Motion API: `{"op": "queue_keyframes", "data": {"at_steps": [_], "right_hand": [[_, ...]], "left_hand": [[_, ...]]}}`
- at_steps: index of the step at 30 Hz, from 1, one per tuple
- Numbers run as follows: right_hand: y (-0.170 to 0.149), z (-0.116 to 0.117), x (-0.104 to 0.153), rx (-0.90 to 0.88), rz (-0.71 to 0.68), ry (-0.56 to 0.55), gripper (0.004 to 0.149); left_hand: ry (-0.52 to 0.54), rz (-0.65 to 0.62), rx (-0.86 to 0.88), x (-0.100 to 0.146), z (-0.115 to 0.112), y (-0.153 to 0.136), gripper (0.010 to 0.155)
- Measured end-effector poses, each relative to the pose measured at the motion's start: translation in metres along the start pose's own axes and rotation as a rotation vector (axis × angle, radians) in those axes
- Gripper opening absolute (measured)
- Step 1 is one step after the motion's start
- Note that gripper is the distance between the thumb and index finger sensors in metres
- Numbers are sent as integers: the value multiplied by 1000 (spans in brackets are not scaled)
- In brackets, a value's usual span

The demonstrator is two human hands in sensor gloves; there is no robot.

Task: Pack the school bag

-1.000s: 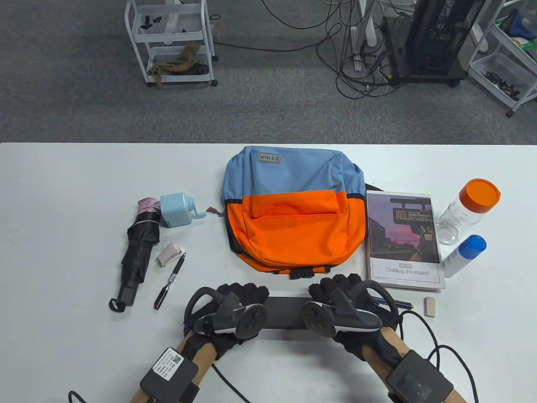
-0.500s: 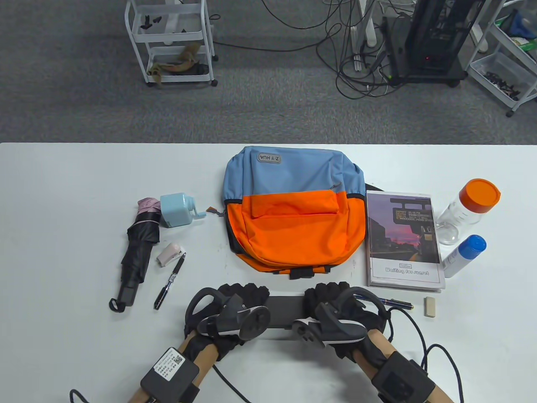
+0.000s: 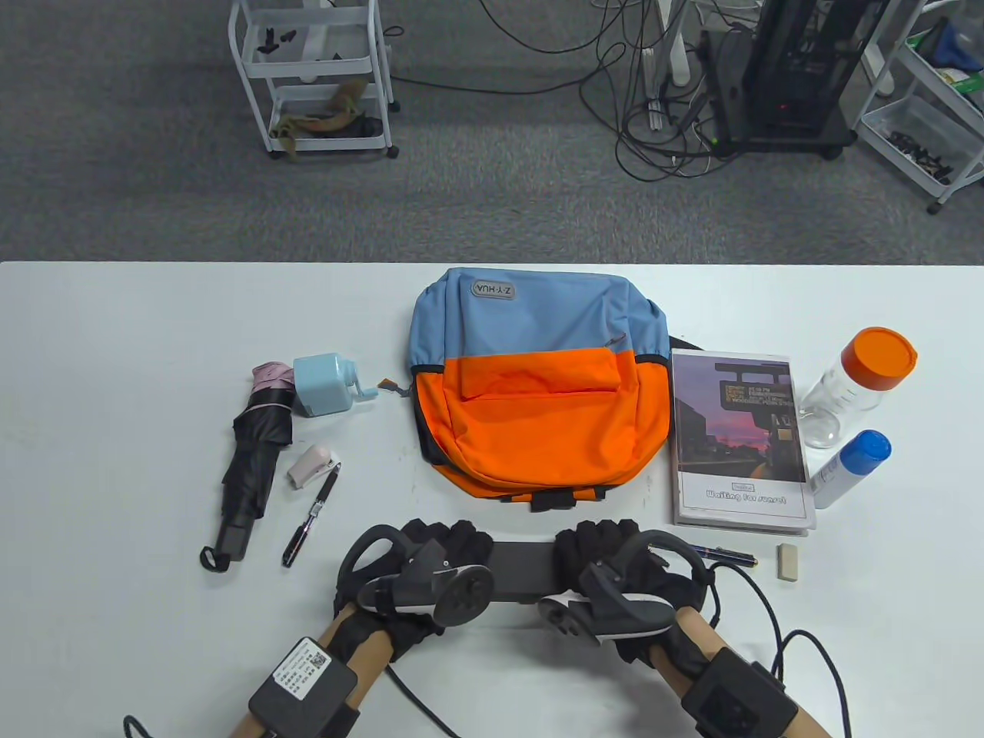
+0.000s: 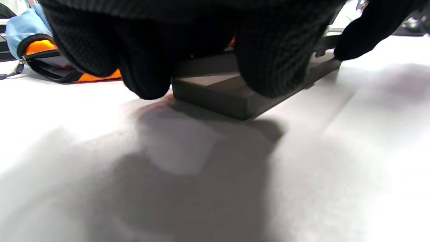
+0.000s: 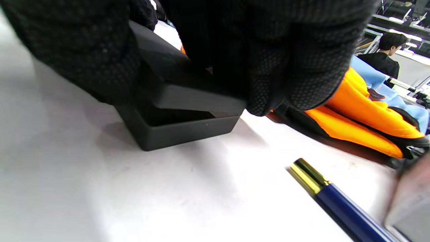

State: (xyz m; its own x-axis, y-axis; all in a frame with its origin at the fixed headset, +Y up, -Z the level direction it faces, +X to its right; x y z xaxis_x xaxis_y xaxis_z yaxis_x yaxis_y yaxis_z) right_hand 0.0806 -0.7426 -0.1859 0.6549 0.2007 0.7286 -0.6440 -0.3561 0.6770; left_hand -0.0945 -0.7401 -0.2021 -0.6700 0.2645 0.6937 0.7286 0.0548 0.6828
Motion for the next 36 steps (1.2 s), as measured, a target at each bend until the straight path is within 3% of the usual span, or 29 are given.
{"op": "queue_keyframes", "data": {"at_steps": [3, 5, 7, 10, 14, 16, 27, 32, 36], "right_hand": [[3, -1, 2, 14, 19, -7, 93], [0, -3, 3, -3, 48, -31, 101], [-2, -2, 5, -39, 82, -41, 105], [-6, -1, 10, -38, 158, -102, 113], [-12, 2, 5, 51, 272, -69, 123], [-13, 3, 3, 35, 293, -22, 123], [-2, 3, 6, 83, 291, -64, 103], [-5, 4, 5, 64, 295, -51, 103], [-3, 4, 7, 69, 293, -58, 103]], "left_hand": [[42, -9, 58, 4, 7, -6, 62], [158, -23, 60, 9, 16, -10, 56], [193, -8, 94, 9, 18, -17, 55], [273, 28, 180, 9, 20, -31, 54], [397, 132, 236, 1, 20, -49, 52], [405, 176, 199, -4, 22, -50, 51], [337, 286, 222, -32, 25, -66, 50], [328, 330, 235, -34, 25, -67, 48], [329, 345, 157, -19, 35, -60, 53]]}}
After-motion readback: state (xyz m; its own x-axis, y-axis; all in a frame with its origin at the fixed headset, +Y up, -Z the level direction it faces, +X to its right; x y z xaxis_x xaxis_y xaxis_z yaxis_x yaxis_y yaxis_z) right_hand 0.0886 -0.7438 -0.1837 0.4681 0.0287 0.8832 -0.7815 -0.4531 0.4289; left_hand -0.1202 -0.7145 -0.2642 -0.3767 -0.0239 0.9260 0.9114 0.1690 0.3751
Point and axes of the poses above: the tracker on the back of each hand, its own y axis roughly to the thumb side, its own x axis roughly from the fingertips to the wrist, z = x × y, the point moved 1 cm from there along -x, roughly from the wrist to the fingertips, and after that the axes turned 4 degrees about x, right-handed, at the moved point
